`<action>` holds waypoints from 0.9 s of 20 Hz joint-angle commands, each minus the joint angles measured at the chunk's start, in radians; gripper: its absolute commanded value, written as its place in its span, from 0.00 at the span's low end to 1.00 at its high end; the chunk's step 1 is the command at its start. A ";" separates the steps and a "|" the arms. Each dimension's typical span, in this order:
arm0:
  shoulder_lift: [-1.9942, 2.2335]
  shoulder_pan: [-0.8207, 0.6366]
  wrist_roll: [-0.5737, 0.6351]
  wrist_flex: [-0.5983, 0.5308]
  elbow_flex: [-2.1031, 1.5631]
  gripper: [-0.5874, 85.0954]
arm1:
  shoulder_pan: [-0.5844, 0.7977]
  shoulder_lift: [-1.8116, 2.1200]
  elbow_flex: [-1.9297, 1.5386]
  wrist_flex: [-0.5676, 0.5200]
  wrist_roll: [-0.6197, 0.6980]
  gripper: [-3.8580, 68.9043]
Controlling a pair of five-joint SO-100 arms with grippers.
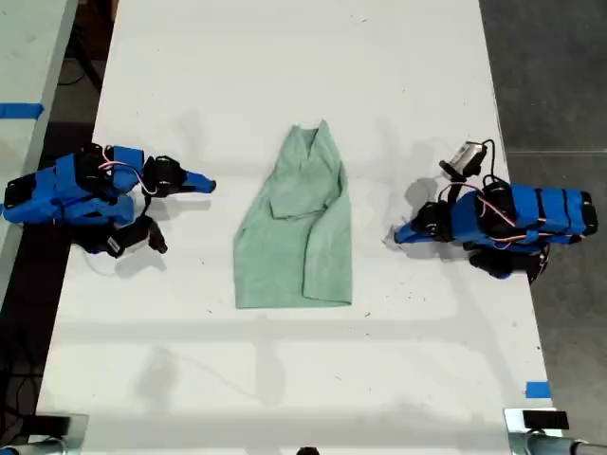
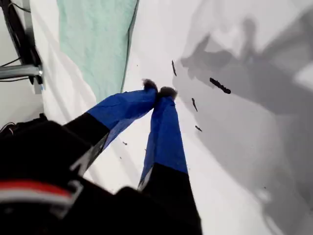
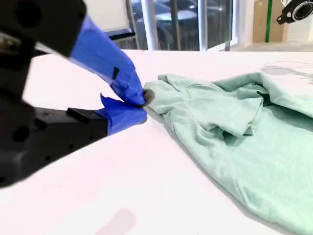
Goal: Fold t shirt
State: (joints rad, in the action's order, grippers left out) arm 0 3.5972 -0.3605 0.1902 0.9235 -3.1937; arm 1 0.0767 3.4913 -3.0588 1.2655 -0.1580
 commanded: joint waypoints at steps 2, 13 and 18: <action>0.009 -0.005 -0.005 -0.005 -0.009 0.00 | 0.014 0.014 -0.057 0.003 -0.011 0.08; 0.009 0.002 -0.011 -0.003 -0.009 0.00 | -0.002 0.014 -0.057 0.006 -0.008 0.08; 0.009 0.000 -0.012 -0.003 -0.009 0.00 | -0.002 0.014 -0.057 0.006 -0.005 0.08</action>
State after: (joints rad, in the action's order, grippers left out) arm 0 3.5972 -0.3605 0.1902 0.9235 -3.1937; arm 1 0.0767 3.4913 -3.0588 1.2655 -0.1611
